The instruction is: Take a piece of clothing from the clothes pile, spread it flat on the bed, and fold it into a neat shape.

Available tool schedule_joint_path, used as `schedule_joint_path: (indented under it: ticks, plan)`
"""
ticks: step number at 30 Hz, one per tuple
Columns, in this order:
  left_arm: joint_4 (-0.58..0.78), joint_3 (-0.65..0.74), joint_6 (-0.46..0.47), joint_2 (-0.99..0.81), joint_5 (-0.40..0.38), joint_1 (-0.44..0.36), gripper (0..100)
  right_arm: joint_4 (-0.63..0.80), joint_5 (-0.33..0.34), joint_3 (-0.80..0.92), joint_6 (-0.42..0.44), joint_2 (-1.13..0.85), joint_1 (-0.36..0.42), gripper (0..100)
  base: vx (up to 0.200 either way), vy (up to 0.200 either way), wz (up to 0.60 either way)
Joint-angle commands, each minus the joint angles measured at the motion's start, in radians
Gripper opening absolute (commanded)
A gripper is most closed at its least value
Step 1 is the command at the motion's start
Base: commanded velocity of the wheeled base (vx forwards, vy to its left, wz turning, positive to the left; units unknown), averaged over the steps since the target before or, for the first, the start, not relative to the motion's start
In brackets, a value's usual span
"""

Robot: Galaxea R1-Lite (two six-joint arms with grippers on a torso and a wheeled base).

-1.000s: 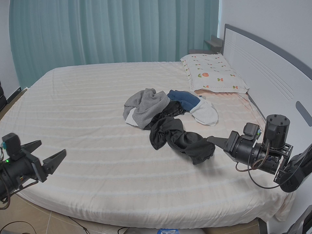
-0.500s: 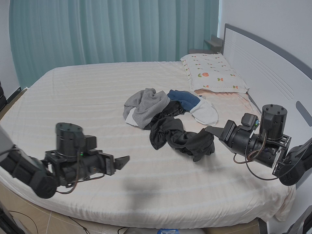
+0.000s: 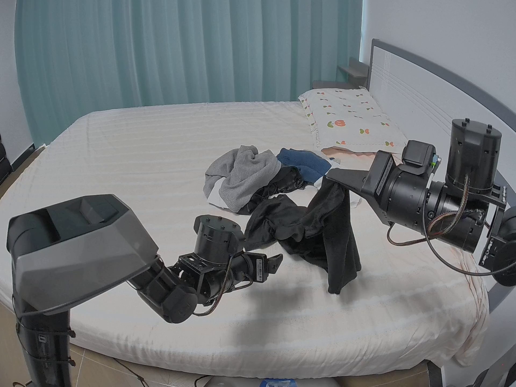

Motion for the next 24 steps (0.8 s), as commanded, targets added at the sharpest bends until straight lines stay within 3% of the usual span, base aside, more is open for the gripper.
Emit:
schedule_joint_path:
  ticks: [1,7,15,23,24]
  plan:
    - [-0.002,-0.077,-0.026,0.079,0.009,-0.005,100,0.001,-0.009,-0.014,-0.014,-0.040,0.035,0,0.000,0.000,0.00]
    - [-0.002,-0.127,-0.027,0.139,0.032,-0.004,100,0.012,-0.007,-0.020,-0.031,-0.085,0.035,0,0.000,0.000,0.00]
    - [-0.002,-0.298,-0.030,0.266,0.109,0.007,100,0.047,0.002,-0.020,-0.035,-0.142,0.033,0,0.000,0.000,0.00]
    - [0.011,-0.377,-0.041,0.332,0.118,0.022,100,0.049,0.003,-0.020,-0.034,-0.163,0.025,0,0.000,0.000,0.00]
    - [0.012,-0.448,-0.044,0.369,0.118,0.038,100,0.049,0.014,-0.022,-0.035,-0.168,0.015,0,0.000,0.000,0.00]
